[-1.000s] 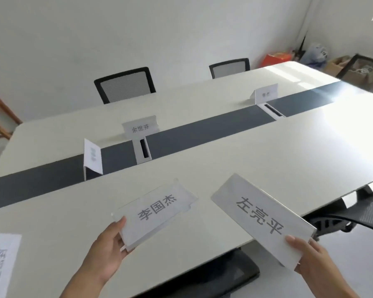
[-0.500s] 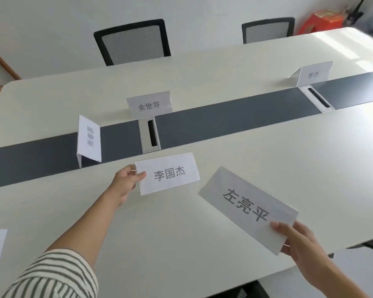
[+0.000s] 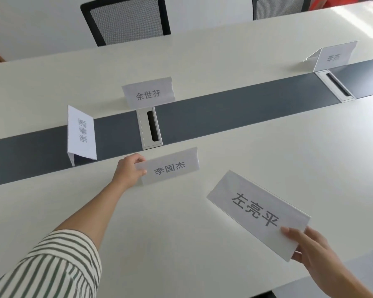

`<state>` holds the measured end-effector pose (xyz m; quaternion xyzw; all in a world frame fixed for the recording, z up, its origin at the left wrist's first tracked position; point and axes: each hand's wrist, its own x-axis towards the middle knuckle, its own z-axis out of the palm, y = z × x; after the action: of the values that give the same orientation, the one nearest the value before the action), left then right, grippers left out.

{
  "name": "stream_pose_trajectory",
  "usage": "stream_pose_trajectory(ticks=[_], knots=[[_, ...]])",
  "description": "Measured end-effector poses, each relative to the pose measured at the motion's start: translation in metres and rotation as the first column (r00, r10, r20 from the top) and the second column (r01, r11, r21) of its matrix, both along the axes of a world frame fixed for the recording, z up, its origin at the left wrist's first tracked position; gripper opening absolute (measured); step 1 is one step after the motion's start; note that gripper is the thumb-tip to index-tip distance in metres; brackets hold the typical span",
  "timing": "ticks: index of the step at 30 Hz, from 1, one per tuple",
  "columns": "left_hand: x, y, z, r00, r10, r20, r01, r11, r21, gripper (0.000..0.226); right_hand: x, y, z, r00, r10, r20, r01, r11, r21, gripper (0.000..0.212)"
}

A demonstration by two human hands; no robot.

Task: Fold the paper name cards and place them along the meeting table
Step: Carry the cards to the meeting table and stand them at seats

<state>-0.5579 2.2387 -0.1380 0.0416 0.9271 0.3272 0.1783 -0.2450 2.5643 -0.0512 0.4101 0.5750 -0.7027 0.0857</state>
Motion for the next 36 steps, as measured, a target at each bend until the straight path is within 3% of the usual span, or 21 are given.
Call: stream_pose_trajectory(ticks=[1, 3, 6, 8, 11, 27, 34, 36], knots=[[0.0, 0.002, 0.0, 0.999, -0.018, -0.032, 0.017, 0.999, -0.043, 0.025, 0.0, -0.001, 0.0, 1.0, -0.002, 0.015, 0.002, 1.0, 0.018, 0.076], [0.003, 0.006, 0.0, 0.986, -0.092, -0.142, 0.064, 0.98, -0.19, 0.031, 0.0, -0.001, 0.0, 0.999, -0.024, 0.021, 0.024, 1.0, 0.013, 0.055], [0.022, 0.025, -0.008, 0.83, -0.394, -0.395, 0.173, 0.855, -0.49, 0.06, 0.002, -0.004, 0.001, 0.999, -0.03, 0.032, 0.03, 0.999, 0.013, 0.04], [0.038, 0.046, -0.011, 0.796, -0.501, -0.34, 0.249, 0.783, -0.57, 0.074, 0.002, -0.006, 0.003, 0.999, -0.024, 0.04, 0.023, 1.0, 0.021, 0.036], [0.044, 0.061, -0.023, 0.845, -0.501, -0.184, 0.289, 0.719, -0.632, 0.079, 0.001, -0.008, 0.006, 0.998, -0.013, 0.055, 0.011, 0.999, 0.044, 0.031], [0.005, 0.052, -0.022, 0.843, -0.508, -0.178, 0.289, 0.705, -0.647, 0.078, 0.022, -0.007, 0.013, 0.989, -0.126, 0.074, 0.12, 0.99, 0.078, 0.037], [0.003, 0.056, 0.003, 0.836, -0.545, -0.057, 0.352, 0.614, -0.707, 0.076, 0.041, -0.008, 0.029, 0.989, -0.148, 0.022, 0.145, 0.986, 0.086, 0.035], [0.006, 0.065, 0.016, 0.827, -0.552, -0.103, 0.321, 0.616, -0.719, 0.066, 0.052, -0.006, 0.035, 0.985, -0.173, -0.001, 0.172, 0.98, 0.096, 0.032]])
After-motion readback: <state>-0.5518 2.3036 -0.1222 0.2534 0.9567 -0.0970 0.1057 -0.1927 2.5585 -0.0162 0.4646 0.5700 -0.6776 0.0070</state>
